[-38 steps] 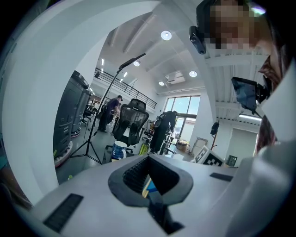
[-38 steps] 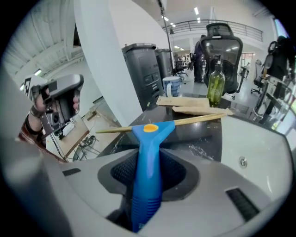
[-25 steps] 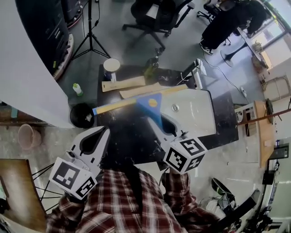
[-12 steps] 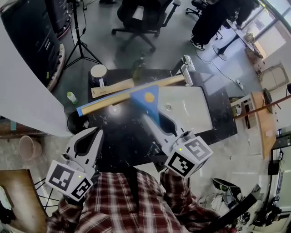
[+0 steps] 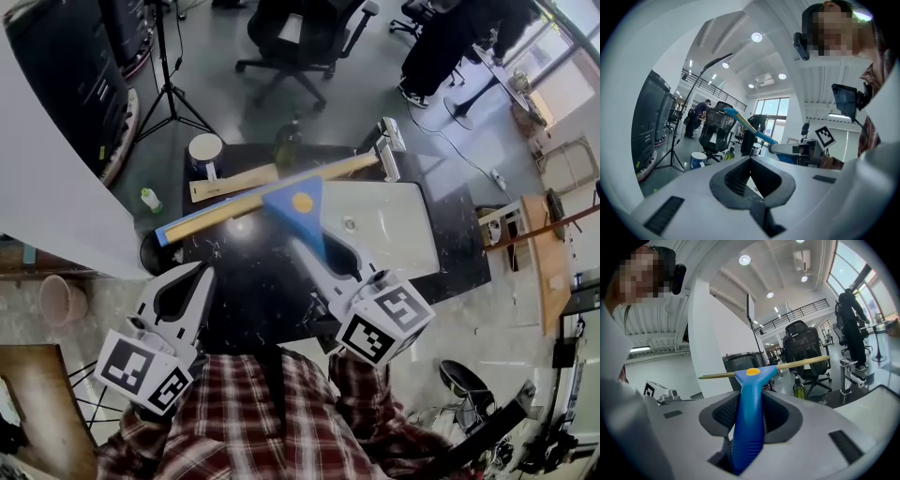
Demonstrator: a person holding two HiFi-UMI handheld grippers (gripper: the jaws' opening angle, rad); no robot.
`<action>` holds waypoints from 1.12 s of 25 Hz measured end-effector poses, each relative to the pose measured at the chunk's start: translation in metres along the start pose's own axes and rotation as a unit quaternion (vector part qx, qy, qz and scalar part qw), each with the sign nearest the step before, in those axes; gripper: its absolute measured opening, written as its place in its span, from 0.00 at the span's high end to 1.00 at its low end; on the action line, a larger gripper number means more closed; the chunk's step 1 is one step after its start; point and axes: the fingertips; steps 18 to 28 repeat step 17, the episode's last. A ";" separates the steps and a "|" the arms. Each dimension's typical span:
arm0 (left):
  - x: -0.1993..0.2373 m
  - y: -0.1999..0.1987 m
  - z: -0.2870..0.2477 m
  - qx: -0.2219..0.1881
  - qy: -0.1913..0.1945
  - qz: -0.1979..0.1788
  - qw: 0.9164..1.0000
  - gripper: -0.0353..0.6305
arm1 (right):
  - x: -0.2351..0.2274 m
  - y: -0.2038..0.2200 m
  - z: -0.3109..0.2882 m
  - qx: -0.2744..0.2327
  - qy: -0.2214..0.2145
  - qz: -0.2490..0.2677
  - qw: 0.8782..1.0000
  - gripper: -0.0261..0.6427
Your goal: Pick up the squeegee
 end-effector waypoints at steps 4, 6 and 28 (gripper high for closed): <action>0.000 -0.001 0.000 -0.001 -0.001 0.002 1.000 0.94 | 0.000 0.001 -0.001 0.005 -0.002 -0.001 1.000 0.75; 0.000 -0.001 0.001 0.000 -0.002 0.003 1.000 0.94 | 0.001 0.001 -0.002 0.005 -0.004 0.000 1.000 0.75; 0.006 0.002 0.009 -0.001 -0.008 0.012 1.000 0.94 | 0.008 0.003 -0.010 0.014 -0.008 0.002 1.000 0.75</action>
Point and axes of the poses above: the fingertips, and each gripper's own axes: z backward along the fingers, x to its left, y out of its underside, and after that the axes turned 9 degrees about -z, right-handed
